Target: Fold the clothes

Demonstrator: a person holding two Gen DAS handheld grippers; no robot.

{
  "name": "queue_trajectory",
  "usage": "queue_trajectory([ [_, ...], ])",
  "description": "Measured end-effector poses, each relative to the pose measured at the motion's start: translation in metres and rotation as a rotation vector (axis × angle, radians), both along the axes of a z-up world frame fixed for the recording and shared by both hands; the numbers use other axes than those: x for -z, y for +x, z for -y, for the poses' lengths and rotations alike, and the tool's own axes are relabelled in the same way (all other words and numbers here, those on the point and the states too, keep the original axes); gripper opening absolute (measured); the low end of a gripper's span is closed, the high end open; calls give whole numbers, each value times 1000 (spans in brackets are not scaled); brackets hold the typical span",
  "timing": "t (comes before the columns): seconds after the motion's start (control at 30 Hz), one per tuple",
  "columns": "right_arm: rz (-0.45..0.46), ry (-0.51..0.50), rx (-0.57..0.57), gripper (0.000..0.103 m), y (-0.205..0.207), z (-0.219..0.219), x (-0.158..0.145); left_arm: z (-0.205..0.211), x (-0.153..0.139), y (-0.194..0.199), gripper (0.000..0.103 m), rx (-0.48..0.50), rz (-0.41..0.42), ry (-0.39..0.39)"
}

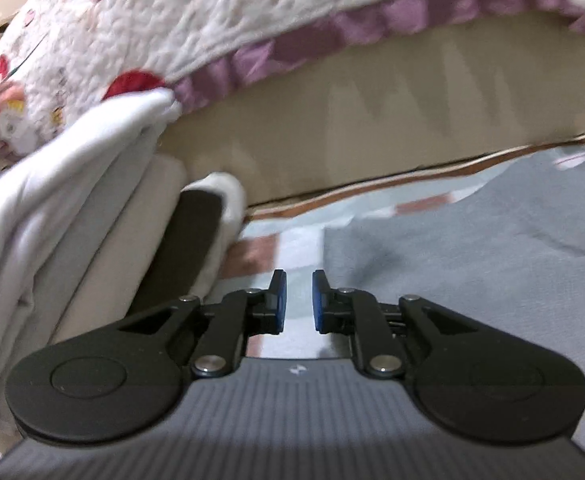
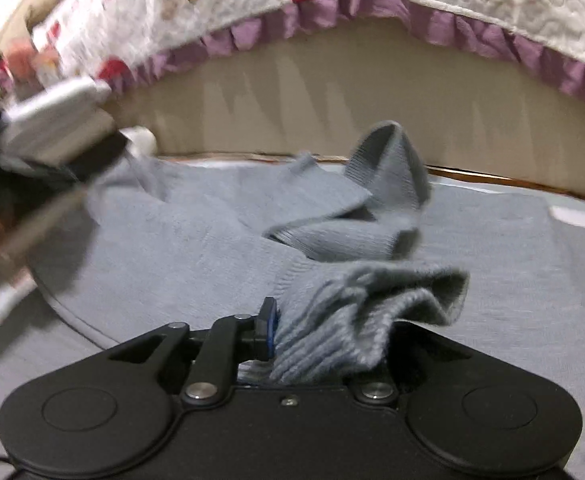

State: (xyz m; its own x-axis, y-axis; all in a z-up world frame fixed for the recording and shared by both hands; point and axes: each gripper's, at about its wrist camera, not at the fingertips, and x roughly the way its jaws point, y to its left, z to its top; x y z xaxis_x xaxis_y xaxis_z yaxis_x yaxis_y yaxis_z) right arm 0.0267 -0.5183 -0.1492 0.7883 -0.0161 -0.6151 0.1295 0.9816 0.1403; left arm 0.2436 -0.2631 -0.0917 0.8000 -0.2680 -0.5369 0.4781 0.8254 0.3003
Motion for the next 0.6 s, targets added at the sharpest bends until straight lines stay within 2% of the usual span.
queue_trajectory([
  [0.07,-53,49,28,34,2,9,4,7,-6,-16,13,106,3,-3],
  [0.17,-73,156,68,34,1,23,9,23,-2,-36,13,273,-52,33],
  [0.23,-59,178,71,34,-2,29,8,30,13,-37,13,303,-130,78],
  [0.27,-48,186,71,23,-4,31,7,33,20,-38,13,316,-169,100],
  [0.3,-29,187,66,13,-6,32,4,33,28,-36,13,300,-196,121],
  [0.43,113,133,20,13,-16,26,-20,28,44,-28,13,211,-240,177],
  [0.5,103,68,25,13,-14,24,-23,24,46,-23,13,175,-242,178],
  [0.6,23,-4,60,14,-9,25,-9,21,47,-20,13,158,-230,188],
])
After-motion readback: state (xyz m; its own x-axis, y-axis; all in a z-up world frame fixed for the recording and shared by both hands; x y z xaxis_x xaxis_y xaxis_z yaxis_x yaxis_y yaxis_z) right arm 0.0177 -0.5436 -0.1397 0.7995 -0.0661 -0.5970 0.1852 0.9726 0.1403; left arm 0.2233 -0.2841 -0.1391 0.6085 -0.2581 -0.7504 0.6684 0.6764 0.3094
